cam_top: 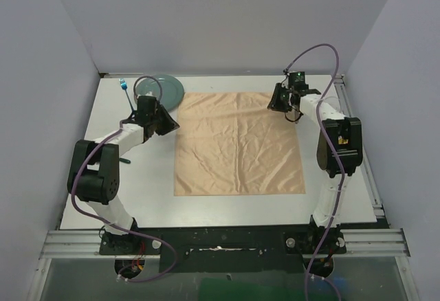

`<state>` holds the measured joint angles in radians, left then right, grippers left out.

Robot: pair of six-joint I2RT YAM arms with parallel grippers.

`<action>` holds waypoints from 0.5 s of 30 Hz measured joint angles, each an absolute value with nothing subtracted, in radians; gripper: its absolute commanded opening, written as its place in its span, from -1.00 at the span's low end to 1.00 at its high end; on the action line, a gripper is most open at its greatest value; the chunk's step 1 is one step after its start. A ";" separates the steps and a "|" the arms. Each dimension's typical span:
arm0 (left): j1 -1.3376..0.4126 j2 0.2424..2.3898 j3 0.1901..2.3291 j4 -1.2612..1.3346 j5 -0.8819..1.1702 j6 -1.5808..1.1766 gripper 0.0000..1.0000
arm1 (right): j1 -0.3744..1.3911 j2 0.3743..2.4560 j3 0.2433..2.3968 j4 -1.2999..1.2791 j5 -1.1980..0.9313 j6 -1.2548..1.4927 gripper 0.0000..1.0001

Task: Set the dinner table for one person
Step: Flatten out the napkin at the center of the board.

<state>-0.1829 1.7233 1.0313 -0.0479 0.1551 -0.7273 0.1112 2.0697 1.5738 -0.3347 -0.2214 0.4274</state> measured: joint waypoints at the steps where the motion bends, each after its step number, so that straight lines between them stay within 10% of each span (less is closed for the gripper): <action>1: -0.183 1.727 1.031 -0.046 0.165 -0.730 -0.75 | 0.112 2.059 1.571 -0.348 -0.210 0.422 -0.53; 15: -0.230 1.799 0.987 0.004 0.192 -0.751 -0.75 | 0.147 1.986 1.425 -0.468 -0.042 0.393 -0.51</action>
<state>-0.2298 1.7992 0.9867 0.0036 0.1917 -0.7509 0.1474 1.9858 1.4254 -0.4683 -0.0422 0.3927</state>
